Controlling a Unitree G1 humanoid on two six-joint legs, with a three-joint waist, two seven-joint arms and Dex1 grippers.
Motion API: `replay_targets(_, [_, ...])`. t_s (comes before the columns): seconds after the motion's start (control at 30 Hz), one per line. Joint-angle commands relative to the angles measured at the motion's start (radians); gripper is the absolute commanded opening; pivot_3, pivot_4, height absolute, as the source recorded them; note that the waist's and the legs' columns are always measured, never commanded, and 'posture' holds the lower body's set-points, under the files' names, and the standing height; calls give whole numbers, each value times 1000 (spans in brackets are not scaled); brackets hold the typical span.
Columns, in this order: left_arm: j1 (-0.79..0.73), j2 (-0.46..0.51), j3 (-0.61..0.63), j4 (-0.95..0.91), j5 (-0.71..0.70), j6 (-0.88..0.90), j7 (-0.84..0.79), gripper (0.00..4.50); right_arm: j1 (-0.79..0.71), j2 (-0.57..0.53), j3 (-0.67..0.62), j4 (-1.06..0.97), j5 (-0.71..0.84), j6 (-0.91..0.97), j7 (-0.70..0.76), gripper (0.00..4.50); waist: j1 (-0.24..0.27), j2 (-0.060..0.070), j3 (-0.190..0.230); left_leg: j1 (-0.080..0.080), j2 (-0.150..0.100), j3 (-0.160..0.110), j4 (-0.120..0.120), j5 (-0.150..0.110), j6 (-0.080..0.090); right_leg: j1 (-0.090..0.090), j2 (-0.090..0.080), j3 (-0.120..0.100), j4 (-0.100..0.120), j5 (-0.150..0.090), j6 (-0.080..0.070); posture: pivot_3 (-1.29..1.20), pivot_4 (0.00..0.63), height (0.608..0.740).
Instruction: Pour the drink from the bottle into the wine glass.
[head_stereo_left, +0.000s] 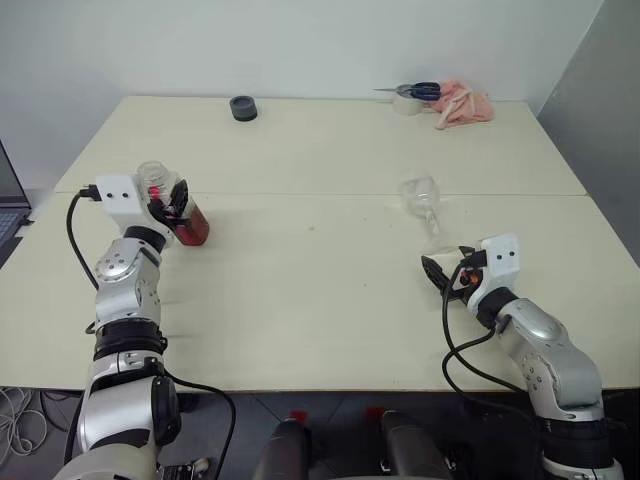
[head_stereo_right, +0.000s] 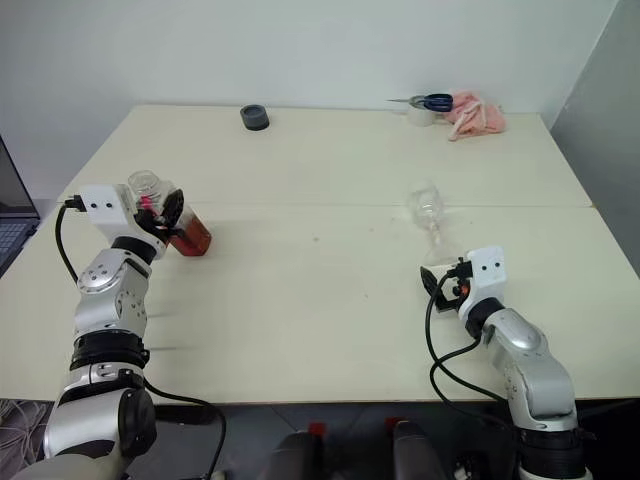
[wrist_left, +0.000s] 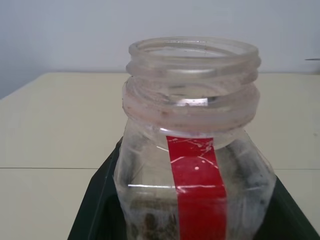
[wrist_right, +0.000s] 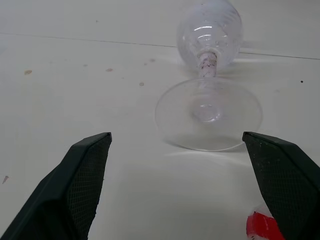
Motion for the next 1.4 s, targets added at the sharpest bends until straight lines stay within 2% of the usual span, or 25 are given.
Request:
replay_targets(0.03, [26,-4,-1,-17,9,-6,8,2761,-9,-1,-11,-49,10,-3,1,4500,0,0,0,0,0,0,0,0,0,0,0,0,0,0,0,0,150,740])
replay_targets(0.23, [122,-34,4,-156,0,46,60,4474,-15,-6,-14,-50,11,4,2,4500,-1,0,0,0,0,0,0,0,0,0,0,0,0,0,0,0,150,740])
replay_targets(0.53, [333,-107,28,-483,-39,222,178,4474,-4,-8,-13,-63,15,13,6,4500,-1,0,-1,1,0,0,0,0,0,0,0,1,0,0,0,0,150,740])
replay_targets(0.7, [470,-161,25,-683,-50,329,231,4474,12,-14,-45,-138,50,69,-5,4500,0,0,-1,0,1,0,0,0,0,0,0,1,0,0,0,0,150,740])
replay_targets(0.8, [563,-189,-13,-809,-55,388,216,4474,-4,-56,-86,-230,94,163,-3,4500,0,0,-1,0,1,0,0,0,0,1,0,1,0,0,0,0,150,740])
replay_targets(0.87, [618,-181,-88,-912,-63,418,142,4474,-39,-117,-101,-273,121,227,21,4500,1,0,-1,0,1,0,0,0,0,1,0,1,0,0,0,0,150,740])
replay_targets(0.93, [647,-165,-153,-1000,-97,454,64,4474,-97,-183,-109,-274,147,291,45,4500,1,0,-1,1,0,0,0,0,0,1,0,1,0,0,0,0,150,740])
replay_targets(1.03, [654,-96,-239,-1102,-130,498,-69,4474,-262,-264,-102,-193,179,376,82,4500,-2,0,-1,1,1,0,0,0,0,2,1,1,0,0,0,0,150,740])
replay_targets(1.13, [616,-13,-278,-1135,-148,521,-171,4474,-506,-328,-26,9,149,401,139,4500,-11,1,-1,5,1,3,-2,0,0,2,2,3,0,0,0,0,150,740])
replay_targets(1.27, [560,37,-287,-1143,-173,545,-231,4474,-732,-355,82,257,99,409,211,4500,-15,1,-1,6,2,5,-2,0,1,3,2,3,-1,0,-1,0,150,740])
replay_targets(1.4, [528,36,-292,-1153,-196,557,-257,4474,-875,-343,177,464,68,463,285,4500,-15,1,-1,5,1,6,-2,0,1,3,0,4,-2,0,-1,0,150,740])
